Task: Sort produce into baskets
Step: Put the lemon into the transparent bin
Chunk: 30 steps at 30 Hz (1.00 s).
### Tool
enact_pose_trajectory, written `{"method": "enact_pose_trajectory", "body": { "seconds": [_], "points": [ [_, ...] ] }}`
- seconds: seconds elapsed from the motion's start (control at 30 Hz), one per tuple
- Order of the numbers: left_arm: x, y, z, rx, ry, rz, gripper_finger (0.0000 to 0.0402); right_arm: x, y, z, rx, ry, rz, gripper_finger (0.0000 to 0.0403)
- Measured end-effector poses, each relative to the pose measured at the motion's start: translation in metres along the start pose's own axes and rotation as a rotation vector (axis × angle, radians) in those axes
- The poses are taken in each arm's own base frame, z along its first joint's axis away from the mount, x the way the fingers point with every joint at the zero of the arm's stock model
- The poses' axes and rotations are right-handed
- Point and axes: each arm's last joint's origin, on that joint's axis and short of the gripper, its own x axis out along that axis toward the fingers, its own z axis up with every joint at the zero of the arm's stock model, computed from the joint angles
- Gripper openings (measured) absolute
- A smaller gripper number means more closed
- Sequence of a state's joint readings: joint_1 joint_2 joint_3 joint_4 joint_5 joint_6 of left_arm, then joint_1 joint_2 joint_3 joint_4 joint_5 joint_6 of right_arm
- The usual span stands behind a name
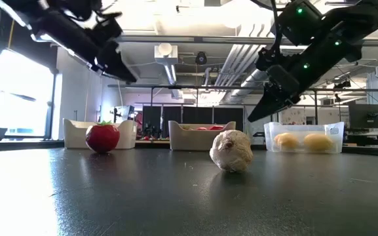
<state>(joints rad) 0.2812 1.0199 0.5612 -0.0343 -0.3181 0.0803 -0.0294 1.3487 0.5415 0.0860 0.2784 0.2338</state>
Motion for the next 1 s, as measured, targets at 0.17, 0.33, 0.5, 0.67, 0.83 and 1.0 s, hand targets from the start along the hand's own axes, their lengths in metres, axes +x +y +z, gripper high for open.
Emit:
{"method": "enact_pose_trajectory", "body": {
  "seconds": [0.17,0.33,0.5,0.67,0.83,1.0],
  "points": [
    [-0.007,-0.032,-0.022,-0.011,-0.241,-0.168,0.0129,-0.005,0.012,-0.006,0.069,0.100,0.051,0.0039],
    [-0.016,-0.050,-0.044,-0.037,-0.413,-0.260,0.0119,-0.020,0.034,-0.004,0.155,0.277,0.113,0.0114],
    [-0.023,-0.057,-0.055,-0.041,-0.482,-0.305,0.0117,-0.042,0.058,0.003,0.267,0.416,0.115,0.0190],
    [-0.025,-0.062,-0.057,0.030,-0.500,-0.382,0.0117,-0.068,0.082,0.008,0.373,0.521,0.117,0.0238],
    [-0.026,-0.063,-0.057,0.047,-0.507,-0.419,0.0117,-0.095,0.104,0.005,0.464,0.601,0.093,0.0249],
    [-0.026,-0.063,-0.057,0.044,-0.507,-0.408,0.0117,-0.109,0.124,-0.006,0.478,0.726,0.012,0.0250]
  ]
}}
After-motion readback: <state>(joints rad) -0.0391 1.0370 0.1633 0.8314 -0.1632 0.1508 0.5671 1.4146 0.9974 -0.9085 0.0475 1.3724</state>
